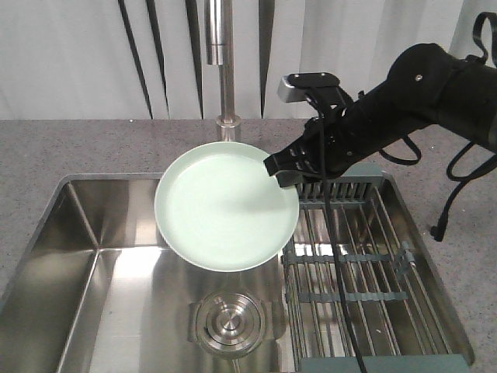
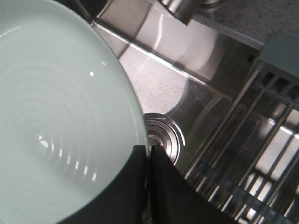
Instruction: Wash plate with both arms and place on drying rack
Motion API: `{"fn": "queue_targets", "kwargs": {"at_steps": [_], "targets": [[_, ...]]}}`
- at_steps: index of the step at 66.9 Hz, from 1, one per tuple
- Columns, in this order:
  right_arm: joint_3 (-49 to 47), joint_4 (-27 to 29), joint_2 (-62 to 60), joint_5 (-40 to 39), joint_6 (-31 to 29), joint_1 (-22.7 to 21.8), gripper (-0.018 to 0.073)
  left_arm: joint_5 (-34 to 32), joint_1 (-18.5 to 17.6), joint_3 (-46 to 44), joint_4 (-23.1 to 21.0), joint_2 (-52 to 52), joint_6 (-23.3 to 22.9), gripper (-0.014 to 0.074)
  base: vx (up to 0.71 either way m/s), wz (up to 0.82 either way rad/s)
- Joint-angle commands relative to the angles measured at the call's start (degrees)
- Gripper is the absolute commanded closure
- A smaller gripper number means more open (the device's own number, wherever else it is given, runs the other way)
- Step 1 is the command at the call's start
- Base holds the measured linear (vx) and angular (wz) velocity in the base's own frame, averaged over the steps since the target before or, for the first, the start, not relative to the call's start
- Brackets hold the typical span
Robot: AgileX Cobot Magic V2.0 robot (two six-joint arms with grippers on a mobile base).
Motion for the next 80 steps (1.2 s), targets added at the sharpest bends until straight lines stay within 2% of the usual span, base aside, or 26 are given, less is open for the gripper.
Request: {"fn": "queue_targets", "kwargs": {"at_steps": [1,20,46,64,80], "targets": [[-1.54,1.58,-3.36,0.05,-0.84,-2.06,0.056,-3.16,0.14,-1.38,-0.68,0.33,-0.48,0.0024,0.0,0.0],[7.11,1.6,-9.46,-2.41,-2.3,-5.92,0.056,-3.16,0.14,-1.38,-0.68,0.33,-0.48,0.0024,0.0,0.0],[20.16,2.49,-18.8,-5.38,-2.31,-5.7,0.056,-3.16,0.14,-1.38,-0.68,0.33,-0.48,0.0024,0.0,0.0],[25.71,3.42,-23.33,-5.05,-2.19,-5.7,0.056,-3.16,0.14,-1.38,-0.68,0.33,-0.48,0.0024,0.0,0.0],[27.04,2.93,-24.36,-5.58,-0.48,-1.31,0.056,-3.16,0.14,-1.38,-0.68,0.33,-0.48,0.0024,0.0,0.0]]}}
